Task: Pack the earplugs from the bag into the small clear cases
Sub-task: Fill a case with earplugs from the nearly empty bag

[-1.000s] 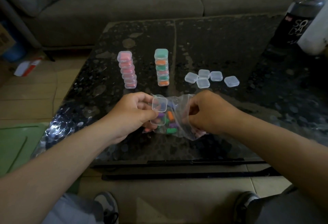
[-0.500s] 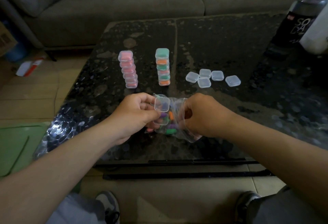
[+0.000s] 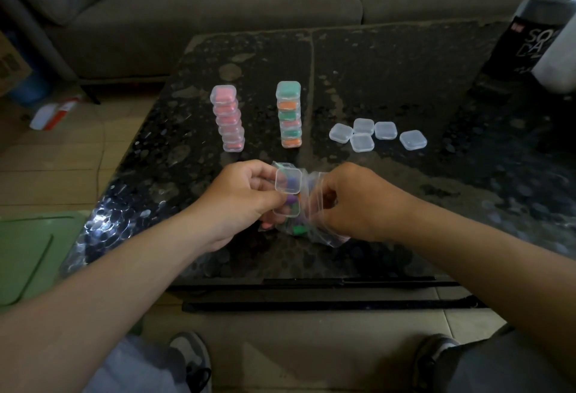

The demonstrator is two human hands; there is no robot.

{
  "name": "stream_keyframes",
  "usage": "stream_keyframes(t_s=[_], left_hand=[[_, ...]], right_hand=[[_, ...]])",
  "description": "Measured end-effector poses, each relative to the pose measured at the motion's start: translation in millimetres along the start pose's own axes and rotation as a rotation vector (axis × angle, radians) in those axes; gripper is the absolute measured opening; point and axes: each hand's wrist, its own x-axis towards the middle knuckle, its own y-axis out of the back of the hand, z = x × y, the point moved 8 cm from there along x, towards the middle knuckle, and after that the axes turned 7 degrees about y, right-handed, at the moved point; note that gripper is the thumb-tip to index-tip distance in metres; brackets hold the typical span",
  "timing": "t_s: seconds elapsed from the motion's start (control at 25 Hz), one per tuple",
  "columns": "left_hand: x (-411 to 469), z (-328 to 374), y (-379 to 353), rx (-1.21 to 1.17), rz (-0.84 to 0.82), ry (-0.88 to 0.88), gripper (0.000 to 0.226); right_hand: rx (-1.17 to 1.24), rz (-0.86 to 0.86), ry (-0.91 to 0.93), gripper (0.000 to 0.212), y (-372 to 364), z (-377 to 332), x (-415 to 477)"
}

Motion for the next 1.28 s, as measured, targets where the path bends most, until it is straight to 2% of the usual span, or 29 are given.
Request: stream_keyframes(t_s=[0.28, 0.52, 0.76, 1.04, 1.28], left_hand=[[2, 0, 0, 0.001, 0.000, 0.006, 0.022], [4, -3, 1, -0.026, 0.021, 0.021, 0.022], [4, -5, 2, -0.059, 0.021, 0.034, 0.023], [2, -5, -1, -0.082, 0.024, 0.035, 0.024], [-1, -2, 0, -0.104, 0.039, 0.027, 0.024]], right_hand=[[-0.020, 0.003, 0.000, 0.028, 1, -5, -5], [-0.008, 0.122, -0.034, 0.014, 16, -5, -7], [0.095, 0.292, -0.036, 0.016, 33, -1, -12], [0.143, 0.535, 0.063, 0.019, 52, -6, -22], [0.248, 0.533, 0.118, 0.007, 53, -4, -22]])
